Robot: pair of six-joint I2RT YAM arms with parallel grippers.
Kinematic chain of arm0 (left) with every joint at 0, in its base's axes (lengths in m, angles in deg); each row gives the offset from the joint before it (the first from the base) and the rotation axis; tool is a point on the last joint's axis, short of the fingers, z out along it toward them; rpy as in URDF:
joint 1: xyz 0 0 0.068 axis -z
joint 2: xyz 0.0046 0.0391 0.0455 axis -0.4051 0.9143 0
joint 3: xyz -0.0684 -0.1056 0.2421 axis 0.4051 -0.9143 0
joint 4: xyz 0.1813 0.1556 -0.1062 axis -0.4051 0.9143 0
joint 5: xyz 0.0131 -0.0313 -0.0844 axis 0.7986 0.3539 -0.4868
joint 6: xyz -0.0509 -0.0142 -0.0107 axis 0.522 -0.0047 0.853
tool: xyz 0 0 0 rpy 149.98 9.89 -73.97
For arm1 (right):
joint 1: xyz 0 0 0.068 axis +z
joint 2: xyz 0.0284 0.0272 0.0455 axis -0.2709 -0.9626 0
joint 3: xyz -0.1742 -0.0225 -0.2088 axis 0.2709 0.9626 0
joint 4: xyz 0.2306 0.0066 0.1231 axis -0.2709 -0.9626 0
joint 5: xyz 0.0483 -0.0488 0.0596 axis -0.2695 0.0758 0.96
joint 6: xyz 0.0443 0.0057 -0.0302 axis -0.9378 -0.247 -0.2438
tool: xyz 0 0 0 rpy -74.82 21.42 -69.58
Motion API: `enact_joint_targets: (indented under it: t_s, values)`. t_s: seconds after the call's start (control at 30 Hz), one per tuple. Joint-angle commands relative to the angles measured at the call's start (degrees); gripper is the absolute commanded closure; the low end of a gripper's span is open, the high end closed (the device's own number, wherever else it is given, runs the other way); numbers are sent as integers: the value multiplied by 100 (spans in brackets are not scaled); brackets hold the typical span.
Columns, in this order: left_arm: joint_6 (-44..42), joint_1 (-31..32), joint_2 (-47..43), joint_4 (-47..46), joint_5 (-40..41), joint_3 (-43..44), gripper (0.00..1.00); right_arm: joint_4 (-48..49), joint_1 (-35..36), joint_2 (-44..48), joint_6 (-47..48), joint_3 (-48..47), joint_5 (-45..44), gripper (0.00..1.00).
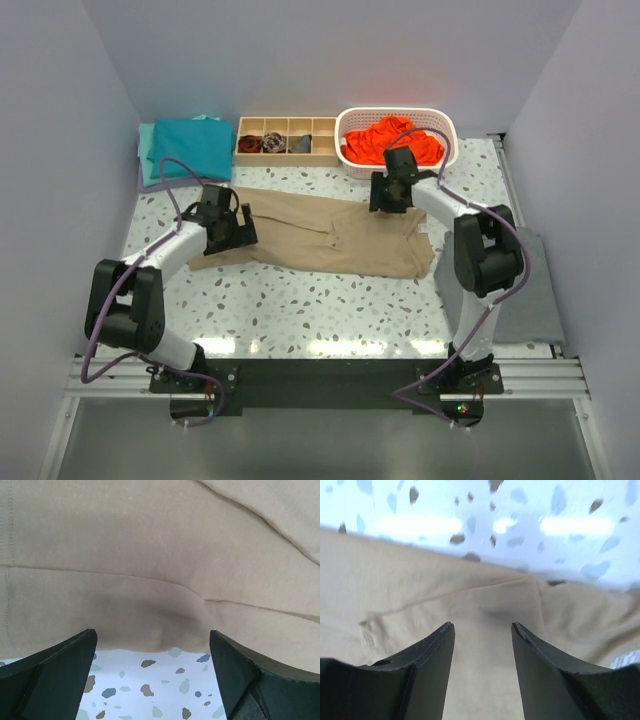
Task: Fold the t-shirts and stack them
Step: Fold the tshirt
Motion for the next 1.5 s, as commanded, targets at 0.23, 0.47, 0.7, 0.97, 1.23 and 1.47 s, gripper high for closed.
enact_joint_targets:
  t_s: [0.23, 0.47, 0.7, 0.97, 1.23, 1.47]
  values:
    - [-145, 25, -117, -107, 267, 204, 0, -190, -365, 160, 206, -572, -328, 46]
    - [-31, 24, 188, -626, 249, 467, 0, -5, -321, 908, -66, 544, 455, 46]
    - [40, 16, 883, -1450, 330, 819, 0, 425, -312, 822, -145, 1186, 684, 46]
    - [-22, 33, 1340, -2252, 30, 635, 0, 444, -303, 461, -172, 1099, 623, 46]
    - [171, 68, 1736, -1752, 179, 328, 0, 13, -312, 4, -304, 888, 157, 47]
    - [759, 402, 1026, -1172, 469, -707, 0, -382, -321, -136, -365, 642, -247, 46]
